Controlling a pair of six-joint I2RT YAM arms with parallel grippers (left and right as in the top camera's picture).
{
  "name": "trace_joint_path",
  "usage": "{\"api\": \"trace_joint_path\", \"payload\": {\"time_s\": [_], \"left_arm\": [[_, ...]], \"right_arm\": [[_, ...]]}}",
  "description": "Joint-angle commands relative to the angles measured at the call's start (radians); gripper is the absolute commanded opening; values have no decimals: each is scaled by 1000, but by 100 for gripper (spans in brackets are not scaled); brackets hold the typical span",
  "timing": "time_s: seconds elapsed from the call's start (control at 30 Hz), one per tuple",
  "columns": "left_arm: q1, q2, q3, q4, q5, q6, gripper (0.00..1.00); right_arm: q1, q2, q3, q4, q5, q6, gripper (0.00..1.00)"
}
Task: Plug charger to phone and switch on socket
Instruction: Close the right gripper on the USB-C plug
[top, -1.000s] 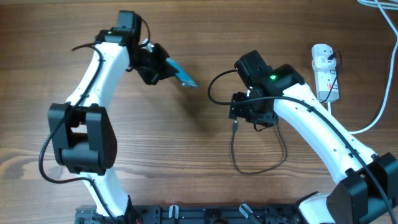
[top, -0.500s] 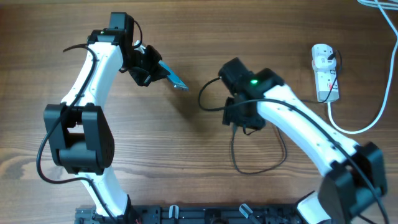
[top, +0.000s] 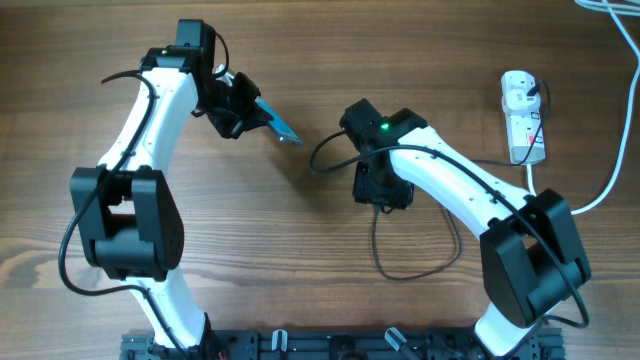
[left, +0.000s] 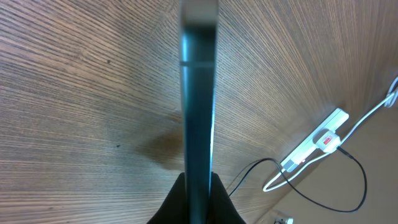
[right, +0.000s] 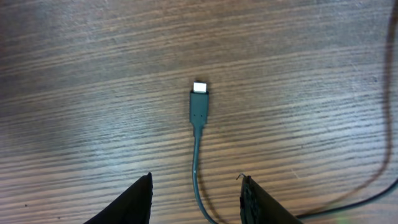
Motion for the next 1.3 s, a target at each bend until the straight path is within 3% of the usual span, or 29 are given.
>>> {"api": "trace_joint_path", "payload": {"time_s": [0.0, 0.3, 0.47, 0.8, 0.9, 1.27], "left_arm": [[2, -25, 17, -4, 0, 24, 4], [2, -25, 17, -8, -1, 24, 4], [2, -25, 17, -8, -1, 24, 4], [2, -25, 17, -8, 0, 23, 4], [2, -25, 17, -8, 0, 23, 4], [2, -25, 17, -8, 0, 23, 4]], "right_arm": [[-1, 14, -10, 17, -8, -16, 46], [-1, 14, -157, 160, -27, -12, 47], [-1, 14, -185, 213, -27, 0, 42], [0, 14, -219, 229, -38, 23, 37], [0, 14, -219, 240, -35, 24, 32], [13, 15, -268, 298, -39, 25, 32]]}}
